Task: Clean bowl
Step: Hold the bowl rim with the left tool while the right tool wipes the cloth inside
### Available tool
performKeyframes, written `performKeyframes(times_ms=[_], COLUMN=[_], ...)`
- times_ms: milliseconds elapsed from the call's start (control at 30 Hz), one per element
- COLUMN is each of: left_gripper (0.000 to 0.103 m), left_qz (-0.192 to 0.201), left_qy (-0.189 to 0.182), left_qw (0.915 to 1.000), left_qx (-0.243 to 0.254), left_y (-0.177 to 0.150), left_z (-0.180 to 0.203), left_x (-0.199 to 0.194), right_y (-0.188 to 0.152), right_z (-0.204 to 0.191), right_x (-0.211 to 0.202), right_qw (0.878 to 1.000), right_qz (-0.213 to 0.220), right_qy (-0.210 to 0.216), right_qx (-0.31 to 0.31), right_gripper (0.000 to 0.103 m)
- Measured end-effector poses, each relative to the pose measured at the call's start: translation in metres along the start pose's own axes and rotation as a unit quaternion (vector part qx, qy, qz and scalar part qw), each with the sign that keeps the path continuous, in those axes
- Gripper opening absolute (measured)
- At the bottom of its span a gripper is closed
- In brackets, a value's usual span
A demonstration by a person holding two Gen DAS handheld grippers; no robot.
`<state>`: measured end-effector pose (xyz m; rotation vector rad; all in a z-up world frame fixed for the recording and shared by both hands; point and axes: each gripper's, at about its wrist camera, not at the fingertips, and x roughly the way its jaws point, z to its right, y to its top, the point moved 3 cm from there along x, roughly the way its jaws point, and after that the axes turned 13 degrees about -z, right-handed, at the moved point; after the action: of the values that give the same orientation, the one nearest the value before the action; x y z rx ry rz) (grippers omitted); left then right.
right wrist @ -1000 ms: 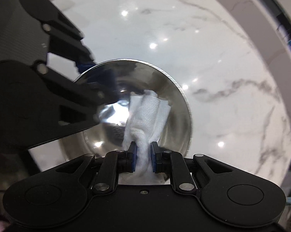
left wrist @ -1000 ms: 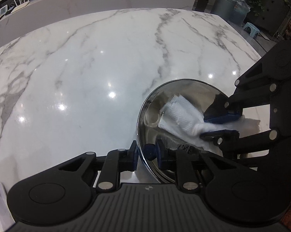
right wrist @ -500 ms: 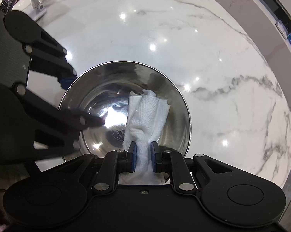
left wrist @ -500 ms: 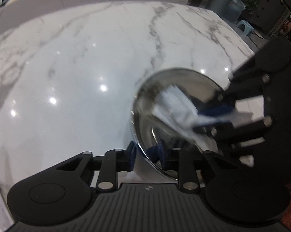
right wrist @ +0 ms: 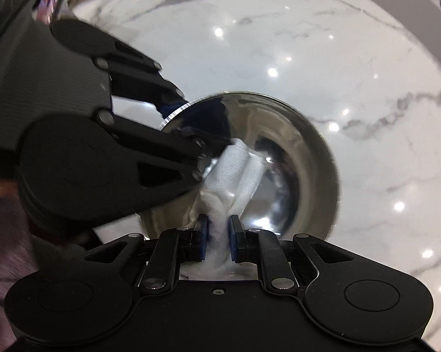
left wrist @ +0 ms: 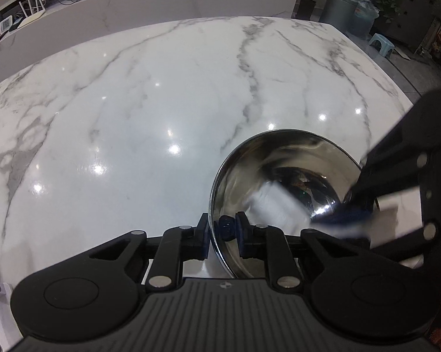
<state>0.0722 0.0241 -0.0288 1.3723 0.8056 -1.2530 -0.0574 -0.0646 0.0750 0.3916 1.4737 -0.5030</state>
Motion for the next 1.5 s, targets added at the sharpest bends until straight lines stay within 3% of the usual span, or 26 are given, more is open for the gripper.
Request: performKeyframes(times_ms=[67,100,267,400,633,833,1033,1233,1500], left_gripper=[0.016,0.016,0.032,0.032,0.017,0.016,0.017,0.017,0.017], left_qz=[-0.006,-0.009,-0.025,-0.037,-0.014,0.012,0.019,0.015,0.025], left_qy=[-0.007,-0.01,-0.027,-0.041,-0.018,0.012,0.023,0.022,-0.035], left_qw=[1.0,0.9999,0.9993,0.9985,0.9997,0.9998,0.9996,0.9996,0.9954], left_qx=[0.001,0.001,0.004,0.006,0.004,-0.011,-0.002,0.003,-0.086], left_y=[-0.001,-0.002,-0.005,-0.008,-0.004,0.009,0.009,0.006,-0.003], left_z=[0.001,0.001,0.002,0.003,0.001,0.0,0.001,0.001,-0.011], left_x=[0.001,0.001,0.003,0.005,0.001,0.0,0.0,0.001,0.005], right_y=[-0.002,-0.002,-0.006,-0.011,-0.02,-0.026,-0.028,-0.038,-0.047], right_z=[-0.006,-0.008,-0.017,-0.016,-0.025,-0.044,-0.054,-0.06,-0.071], right_x=[-0.003,-0.004,-0.006,-0.013,-0.021,-0.033,-0.038,-0.043,-0.053], right_qw=[0.997,0.996,0.996,0.998,0.999,0.998,0.997,0.998,0.998], right_qz=[0.001,0.001,0.0,0.006,0.005,0.023,0.031,0.027,0.03], right_qy=[-0.07,-0.083,-0.085,-0.059,-0.035,0.054,0.071,-0.056,-0.037], right_qx=[-0.014,-0.014,-0.017,0.0,0.013,0.027,0.029,0.029,0.043], right_gripper=[0.013,0.013,0.013,0.013,0.013,0.013,0.013,0.013,0.014])
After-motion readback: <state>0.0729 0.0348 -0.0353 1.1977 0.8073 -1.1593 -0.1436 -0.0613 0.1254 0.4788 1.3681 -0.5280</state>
